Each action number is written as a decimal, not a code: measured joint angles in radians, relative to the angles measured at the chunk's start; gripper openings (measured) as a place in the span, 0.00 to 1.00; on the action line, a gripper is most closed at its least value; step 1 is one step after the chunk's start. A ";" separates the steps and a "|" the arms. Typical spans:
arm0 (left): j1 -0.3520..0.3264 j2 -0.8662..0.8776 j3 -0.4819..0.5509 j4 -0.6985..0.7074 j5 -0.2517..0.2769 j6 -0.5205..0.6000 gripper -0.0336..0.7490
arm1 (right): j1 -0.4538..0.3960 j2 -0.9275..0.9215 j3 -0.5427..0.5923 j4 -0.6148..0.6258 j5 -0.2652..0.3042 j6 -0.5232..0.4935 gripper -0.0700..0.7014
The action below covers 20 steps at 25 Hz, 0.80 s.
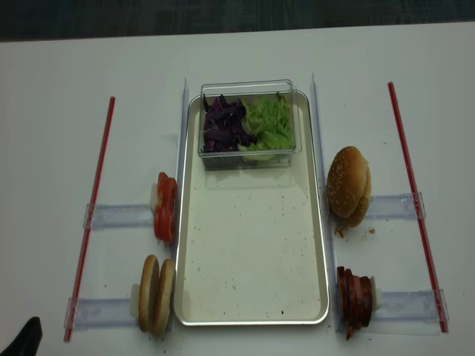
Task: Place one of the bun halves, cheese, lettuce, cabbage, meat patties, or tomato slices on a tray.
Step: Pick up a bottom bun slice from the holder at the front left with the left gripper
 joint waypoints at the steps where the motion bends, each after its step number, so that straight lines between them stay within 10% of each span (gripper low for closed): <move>1: 0.000 0.000 0.000 0.000 0.000 0.000 0.76 | 0.000 0.000 0.000 0.000 0.000 0.000 0.83; 20: 0.000 0.000 0.000 0.000 0.000 0.000 0.76 | 0.000 0.000 0.000 0.000 0.000 0.004 0.83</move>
